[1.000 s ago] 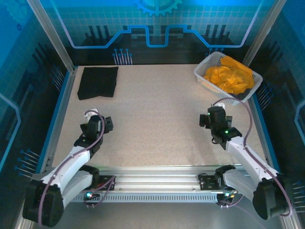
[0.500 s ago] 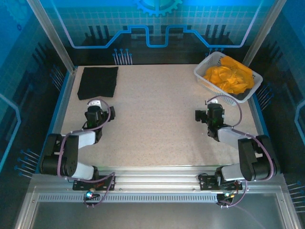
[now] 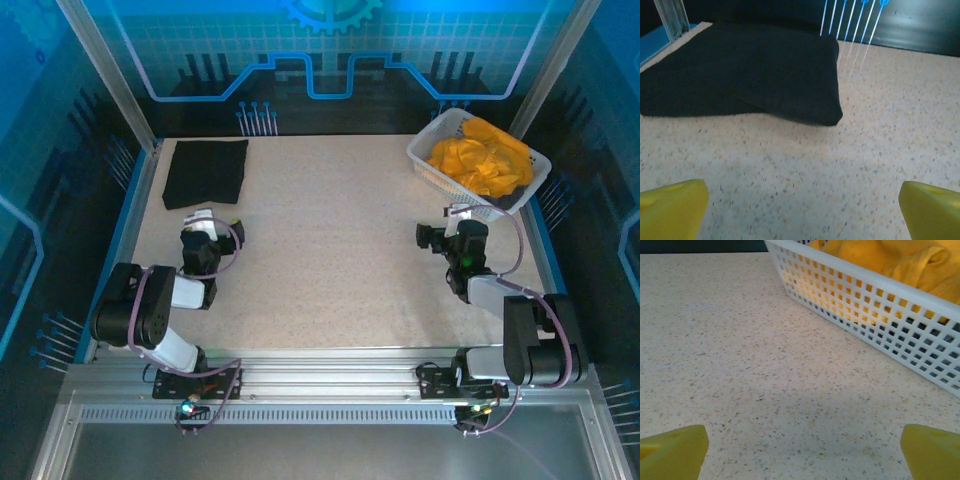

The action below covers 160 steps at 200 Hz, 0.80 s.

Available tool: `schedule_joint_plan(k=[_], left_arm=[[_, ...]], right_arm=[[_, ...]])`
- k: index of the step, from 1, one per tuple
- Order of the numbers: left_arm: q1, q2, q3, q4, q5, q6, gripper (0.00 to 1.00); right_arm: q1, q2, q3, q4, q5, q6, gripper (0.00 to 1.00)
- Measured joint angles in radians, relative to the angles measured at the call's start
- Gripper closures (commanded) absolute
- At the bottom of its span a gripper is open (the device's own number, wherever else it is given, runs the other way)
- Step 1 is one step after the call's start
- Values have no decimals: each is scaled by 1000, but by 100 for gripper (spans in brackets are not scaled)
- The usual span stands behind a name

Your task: Fold and stack the t-shirts

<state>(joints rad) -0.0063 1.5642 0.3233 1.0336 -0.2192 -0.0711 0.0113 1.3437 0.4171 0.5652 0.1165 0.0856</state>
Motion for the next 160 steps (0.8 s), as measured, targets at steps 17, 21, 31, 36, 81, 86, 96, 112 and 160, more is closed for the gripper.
schedule_joint_plan(k=[17,21,31,36,81,86,96,112,160], left_arm=[[0,-1,2,-8,0,0,1],[0,-1,2,-12,0,0,1],[0,-1,2,-19,0,0,1],[0,-1,2,-20,0,0,1],[0,-1,2,-34,0,0,1],[0,-1,2,-34,0,0,1],[0,-1,2,-34,0,0,1],[0,-1,2,-34,0,0,1],[0,-1,2,-34,0,0,1]], right_arm=[[-21,0,0,6,-21,12,0],[-33,2,0,7,-26,24,0],[-71,13,0,21,-29,46,0],[-85,20,3,21,-28,55,0],[-64,51,5,54,-58,51,0],[-63,51,3,65,-58,50,0],[-61,50,-6,87,-56,45,0],[-47,50,-24,111,-46,37,0],[-4,103,0,127,-51,-10,0]])
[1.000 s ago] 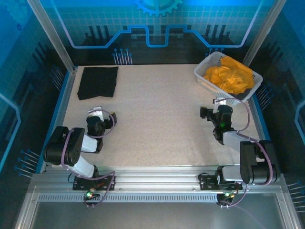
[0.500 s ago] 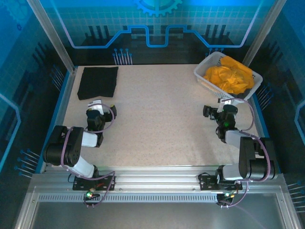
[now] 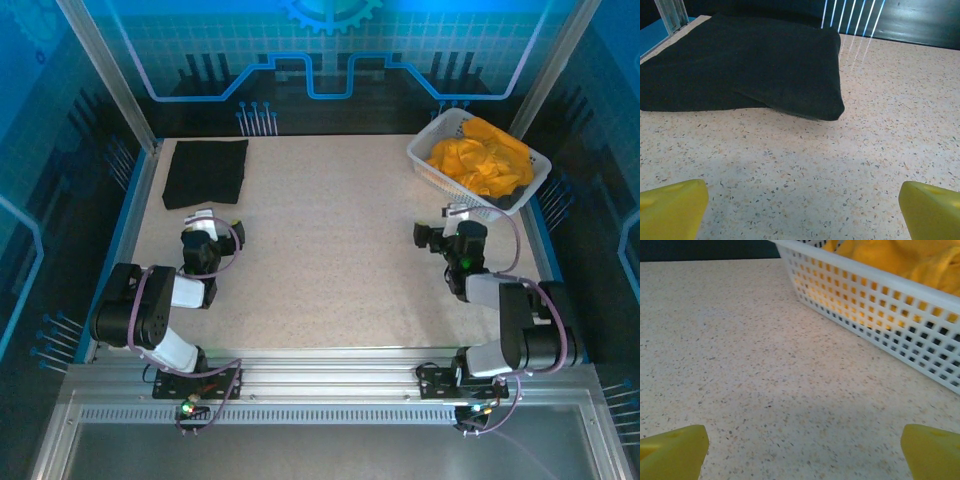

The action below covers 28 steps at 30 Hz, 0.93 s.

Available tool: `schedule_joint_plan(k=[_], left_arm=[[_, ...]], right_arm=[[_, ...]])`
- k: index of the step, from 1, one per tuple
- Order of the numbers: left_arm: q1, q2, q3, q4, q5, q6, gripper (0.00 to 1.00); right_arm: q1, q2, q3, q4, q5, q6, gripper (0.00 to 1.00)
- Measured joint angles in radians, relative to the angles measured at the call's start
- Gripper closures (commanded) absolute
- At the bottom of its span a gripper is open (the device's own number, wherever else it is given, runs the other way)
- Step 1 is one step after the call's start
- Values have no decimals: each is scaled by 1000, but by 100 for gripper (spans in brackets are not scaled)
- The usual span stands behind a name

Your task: Fold and stack the t-shirts

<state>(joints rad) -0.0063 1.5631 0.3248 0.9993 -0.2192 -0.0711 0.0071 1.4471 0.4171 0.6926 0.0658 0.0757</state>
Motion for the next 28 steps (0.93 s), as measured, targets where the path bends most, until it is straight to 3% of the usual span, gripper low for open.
schedule_joint_plan(k=[28], left_arm=[[0,0,0,-8,-1,1,1]], right_arm=[[52,46,-12,61,53,-56,0]])
